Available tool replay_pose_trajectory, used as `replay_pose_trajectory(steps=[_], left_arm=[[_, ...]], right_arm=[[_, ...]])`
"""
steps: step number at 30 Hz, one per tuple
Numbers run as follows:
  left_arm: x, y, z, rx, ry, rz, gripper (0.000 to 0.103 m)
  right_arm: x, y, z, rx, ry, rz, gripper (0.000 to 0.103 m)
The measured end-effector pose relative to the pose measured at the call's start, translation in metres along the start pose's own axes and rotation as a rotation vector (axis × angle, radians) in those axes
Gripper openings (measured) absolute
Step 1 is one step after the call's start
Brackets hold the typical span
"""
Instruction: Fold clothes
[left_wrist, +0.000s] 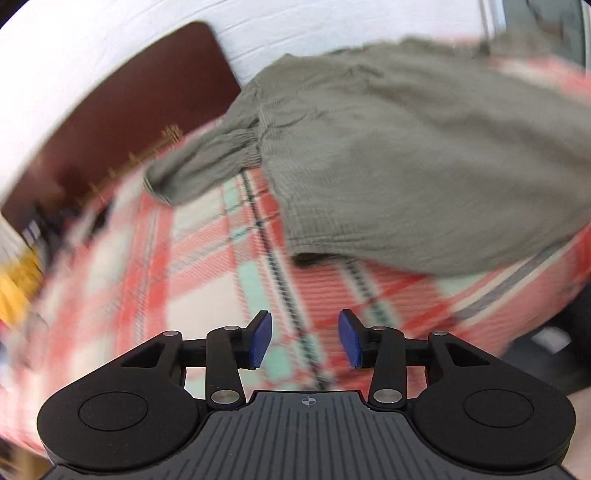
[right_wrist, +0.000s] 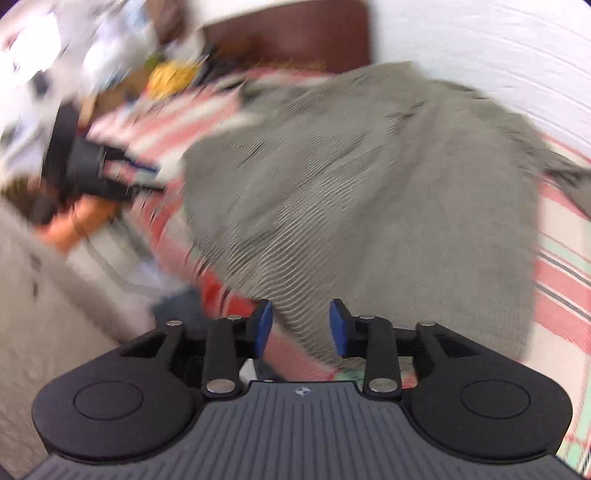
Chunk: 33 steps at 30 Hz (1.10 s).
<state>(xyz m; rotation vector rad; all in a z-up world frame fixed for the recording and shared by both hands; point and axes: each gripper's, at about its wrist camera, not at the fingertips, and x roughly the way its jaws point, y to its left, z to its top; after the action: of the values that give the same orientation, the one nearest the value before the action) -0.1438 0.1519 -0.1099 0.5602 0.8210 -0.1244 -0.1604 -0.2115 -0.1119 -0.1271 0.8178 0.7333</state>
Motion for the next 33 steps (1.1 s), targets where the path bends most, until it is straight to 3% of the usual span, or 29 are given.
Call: replay_pose_trajectory(steps=[4,11,15,16,17,18,19,24,33], left_arm=[[0.007,-0.004,0.008,0.050,-0.048,0.048,0.057],[0.014,0.005,0.020,-0.095,-0.107,0.015,0.057],[0.024,0.005,0.022,-0.174,-0.149,0.050,0.057],[0.028,0.008,0.024,-0.217,-0.157,0.045,0.052],[0.030,0.012,0.024,-0.262,-0.156,0.029,0.036],[0.032,0.015,0.025,-0.306,-0.153,0.008,0.027],[0.034,0.019,0.025,-0.350,-0.149,-0.012,0.003],[0.026,0.023,0.016,-0.424,-0.142,-0.039,0.000],[0.013,0.023,0.001,-0.461,-0.125,-0.029,0.000]], right_arm=[[-0.016,-0.028,-0.008,0.164,-0.059,-0.096,0.046],[-0.019,-0.059,-0.031,0.349,-0.081,-0.192,0.047],[-0.018,-0.070,-0.045,0.446,-0.101,-0.231,0.048],[-0.018,-0.073,-0.048,0.467,-0.111,-0.242,0.048],[-0.019,-0.075,-0.050,0.487,-0.121,-0.255,0.048],[-0.018,-0.077,-0.053,0.497,-0.126,-0.270,0.049],[-0.018,-0.078,-0.055,0.505,-0.129,-0.287,0.049],[-0.020,-0.070,-0.071,0.373,-0.117,-0.401,0.050],[-0.001,-0.056,-0.069,0.121,-0.143,-0.488,0.049]])
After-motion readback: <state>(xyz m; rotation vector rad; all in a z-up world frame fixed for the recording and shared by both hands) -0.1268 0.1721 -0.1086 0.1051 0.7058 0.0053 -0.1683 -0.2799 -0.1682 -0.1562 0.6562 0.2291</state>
